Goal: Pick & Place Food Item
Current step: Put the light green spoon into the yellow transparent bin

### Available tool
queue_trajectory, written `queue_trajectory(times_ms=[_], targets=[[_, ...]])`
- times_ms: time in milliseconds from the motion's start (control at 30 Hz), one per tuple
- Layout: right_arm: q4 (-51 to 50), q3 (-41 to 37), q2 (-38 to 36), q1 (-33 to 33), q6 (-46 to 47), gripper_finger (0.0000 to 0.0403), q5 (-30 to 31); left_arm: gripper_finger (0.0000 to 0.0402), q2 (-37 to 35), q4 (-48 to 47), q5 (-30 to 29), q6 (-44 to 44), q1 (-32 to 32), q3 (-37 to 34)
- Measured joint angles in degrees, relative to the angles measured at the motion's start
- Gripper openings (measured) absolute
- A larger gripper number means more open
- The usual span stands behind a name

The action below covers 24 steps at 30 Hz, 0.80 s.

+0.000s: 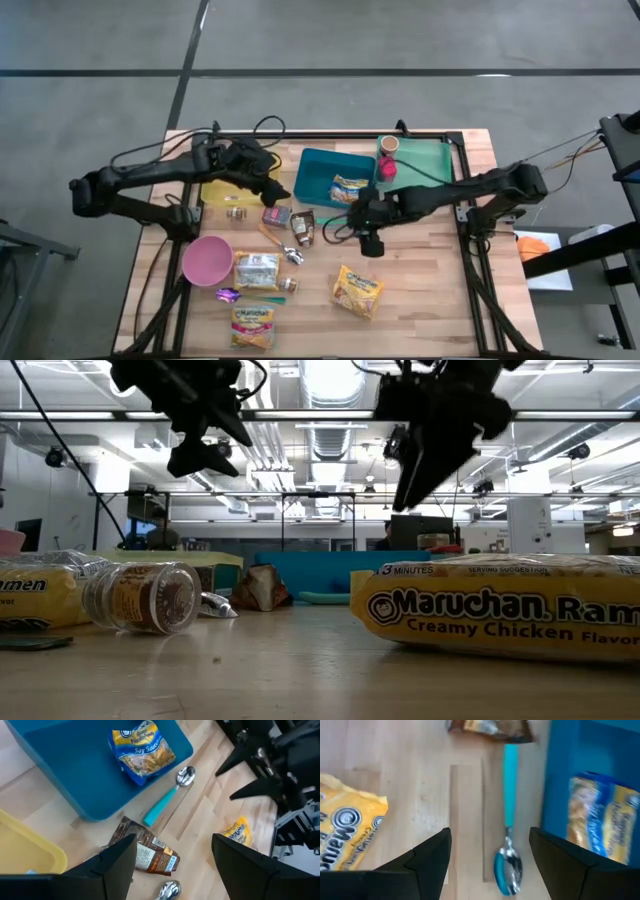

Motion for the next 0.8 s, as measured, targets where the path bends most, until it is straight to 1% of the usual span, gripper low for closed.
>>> queue_trajectory(times_ms=[67,167,333,533,633,800], targets=[[1.77,-0.42,2.03,0.08,-1.47,0.0264,-0.42,0.0263,0.06,-0.10,-0.51,-0.16,-0.67,-0.02],[1.84,-0.59,5.12,-0.18,-3.31,0.0264,-1.26,0.0263,0.00,-0.07,-0.77,-0.15,-1.27,-0.02],[1.89,1.57,10.20,-1.16,-6.32,0.0264,-1.79,0.0263,0.02,-0.07,-0.95,0.04,-1.33,-0.02],[1.88,4.46,15.96,-4.14,-8.36,0.0264,-3.33,0.0263,0.02,-0.67,-0.96,0.10,-1.38,-0.02],[1.75,4.92,17.13,-5.63,-9.25,0.0264,-3.48,0.0263,0.02,-1.47,-0.96,0.19,-1.37,-0.02],[1.83,4.55,17.10,-8.30,-9.19,0.0256,-7.26,0.0263,0.02,-2.56,-0.96,0.49,-1.37,-0.02]])
